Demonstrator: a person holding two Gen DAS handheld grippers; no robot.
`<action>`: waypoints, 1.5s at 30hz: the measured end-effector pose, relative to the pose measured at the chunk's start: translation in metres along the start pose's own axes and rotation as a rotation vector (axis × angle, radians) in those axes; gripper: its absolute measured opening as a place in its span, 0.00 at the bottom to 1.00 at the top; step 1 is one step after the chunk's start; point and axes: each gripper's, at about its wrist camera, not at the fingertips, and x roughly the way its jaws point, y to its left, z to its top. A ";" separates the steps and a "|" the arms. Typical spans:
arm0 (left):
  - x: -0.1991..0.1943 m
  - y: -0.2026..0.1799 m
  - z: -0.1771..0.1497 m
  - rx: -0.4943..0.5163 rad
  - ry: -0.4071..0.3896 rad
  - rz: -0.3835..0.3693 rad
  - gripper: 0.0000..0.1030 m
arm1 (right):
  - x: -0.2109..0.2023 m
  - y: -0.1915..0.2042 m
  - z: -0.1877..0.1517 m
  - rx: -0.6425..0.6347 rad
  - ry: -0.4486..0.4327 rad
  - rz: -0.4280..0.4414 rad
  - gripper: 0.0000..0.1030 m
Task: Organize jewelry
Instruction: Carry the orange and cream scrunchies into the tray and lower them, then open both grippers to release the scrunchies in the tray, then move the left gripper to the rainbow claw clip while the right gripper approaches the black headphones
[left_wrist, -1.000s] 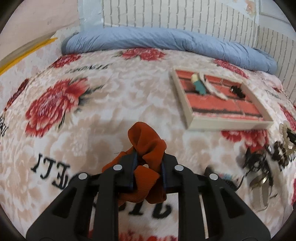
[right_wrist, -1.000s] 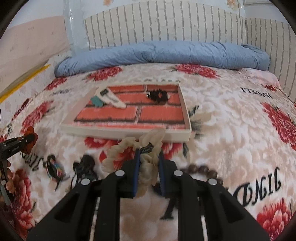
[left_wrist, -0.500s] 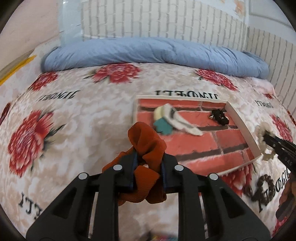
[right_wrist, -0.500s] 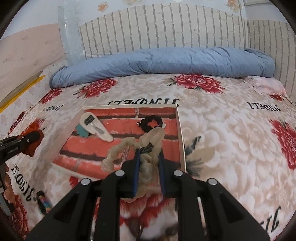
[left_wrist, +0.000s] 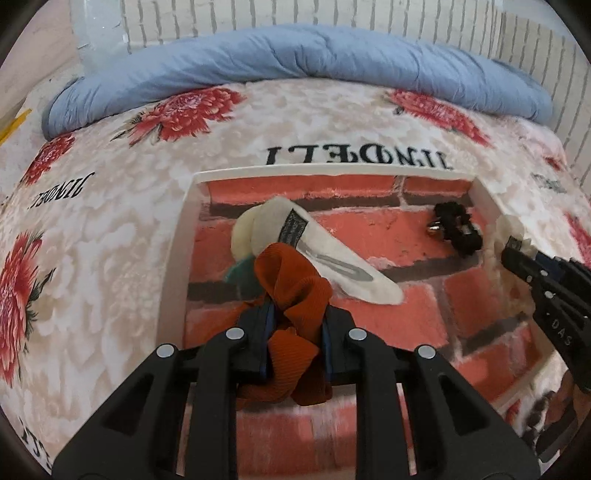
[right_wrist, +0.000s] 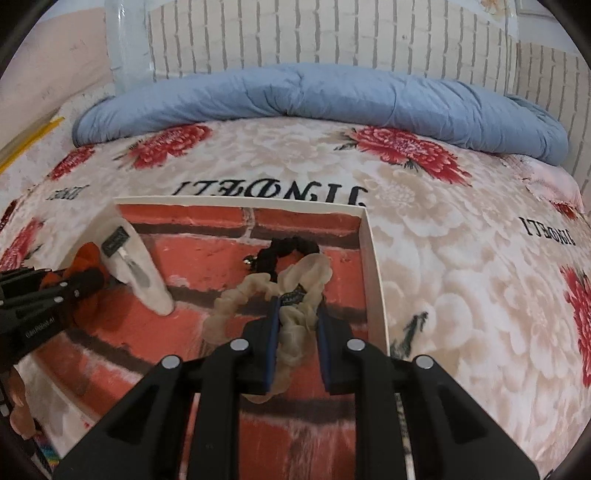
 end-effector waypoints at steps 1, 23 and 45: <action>0.005 -0.001 0.002 -0.004 0.007 0.000 0.19 | 0.004 0.000 0.001 0.002 0.006 -0.004 0.18; -0.002 0.016 0.016 -0.019 -0.044 0.036 0.74 | 0.018 -0.019 0.013 0.042 0.051 0.010 0.64; -0.165 0.073 -0.093 0.025 -0.247 0.112 0.95 | -0.138 -0.040 -0.042 0.058 -0.101 -0.071 0.96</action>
